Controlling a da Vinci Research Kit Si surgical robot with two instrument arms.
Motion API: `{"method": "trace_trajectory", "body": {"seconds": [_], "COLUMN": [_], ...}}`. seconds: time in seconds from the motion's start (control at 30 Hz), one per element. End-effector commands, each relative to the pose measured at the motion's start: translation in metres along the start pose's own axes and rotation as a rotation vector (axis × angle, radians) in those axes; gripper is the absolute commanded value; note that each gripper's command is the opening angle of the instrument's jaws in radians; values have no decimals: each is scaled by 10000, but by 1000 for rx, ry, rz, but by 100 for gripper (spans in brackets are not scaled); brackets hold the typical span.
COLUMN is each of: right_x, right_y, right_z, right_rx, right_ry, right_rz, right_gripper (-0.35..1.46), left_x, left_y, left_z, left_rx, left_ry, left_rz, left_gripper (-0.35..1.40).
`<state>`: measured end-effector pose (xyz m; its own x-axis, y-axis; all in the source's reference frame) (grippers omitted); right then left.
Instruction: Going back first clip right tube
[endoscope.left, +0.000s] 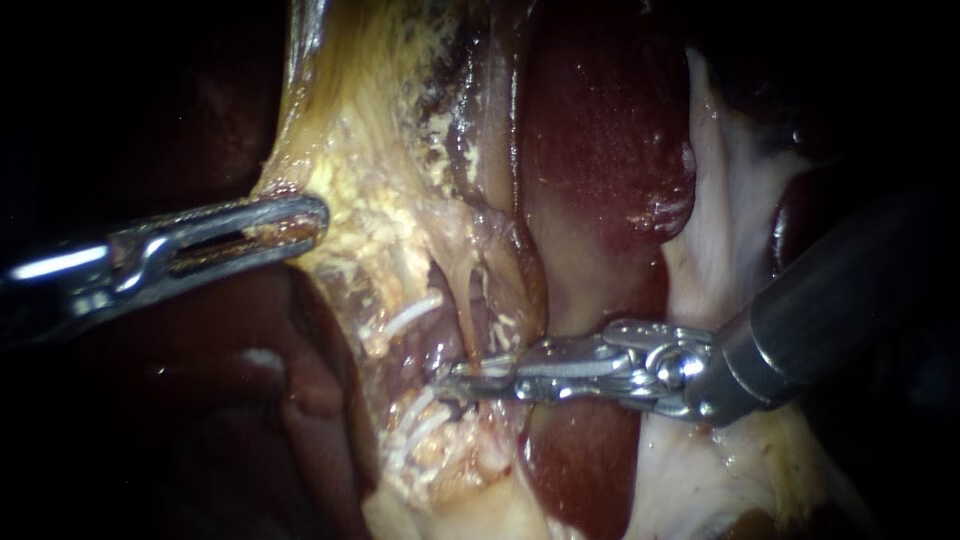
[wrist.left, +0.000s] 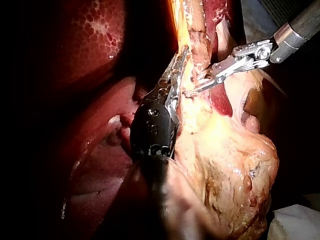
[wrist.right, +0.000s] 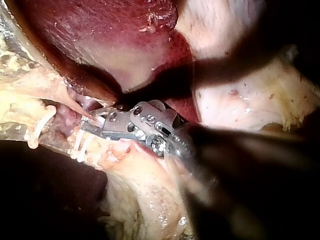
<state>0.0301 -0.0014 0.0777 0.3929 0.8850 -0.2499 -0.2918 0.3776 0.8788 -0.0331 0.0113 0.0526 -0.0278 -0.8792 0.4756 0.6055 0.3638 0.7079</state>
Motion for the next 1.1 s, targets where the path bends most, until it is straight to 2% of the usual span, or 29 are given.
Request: {"method": "trace_trajectory", "body": {"seconds": [0.03, 0.17, 0.27, 0.3, 0.53, 0.67, 0.9, 1.1], "right_x": [0, -1, 1, 1, -4, -6, -4, 4], "right_y": [0, -1, -2, -2, -2, -4, -10, -13], "right_z": [0, -1, -1, -2, -10, -15, -38, -71], "right_rx": [1, 10, 8, 7, 6, 10, 2, 5], "right_ry": [-1, -4, 20, 25, 49, 66, 96, 107], "right_rz": [-2, -4, -37, -60, -322, -436, -576, -605], "right_gripper": [-35, -35, 41, 52, 60, 60, 60, 60], "left_x": [0, 0, 0, 0, 0, 0, 0, 0], "left_y": [0, 0, 0, 0, 0, 0, 0, 0], "left_z": [0, 0, 0, 0, -1, -1, -1, -1], "left_rx": [0, 0, 0, 1, 1, 1, 1, 1], "left_ry": [0, 0, 0, 0, 0, 0, 0, 0], "left_rz": [0, 0, 0, 0, 0, 0, 0, 0], "left_gripper": [-35, -35, -35, -35, -35, -35, -35, -35]}}
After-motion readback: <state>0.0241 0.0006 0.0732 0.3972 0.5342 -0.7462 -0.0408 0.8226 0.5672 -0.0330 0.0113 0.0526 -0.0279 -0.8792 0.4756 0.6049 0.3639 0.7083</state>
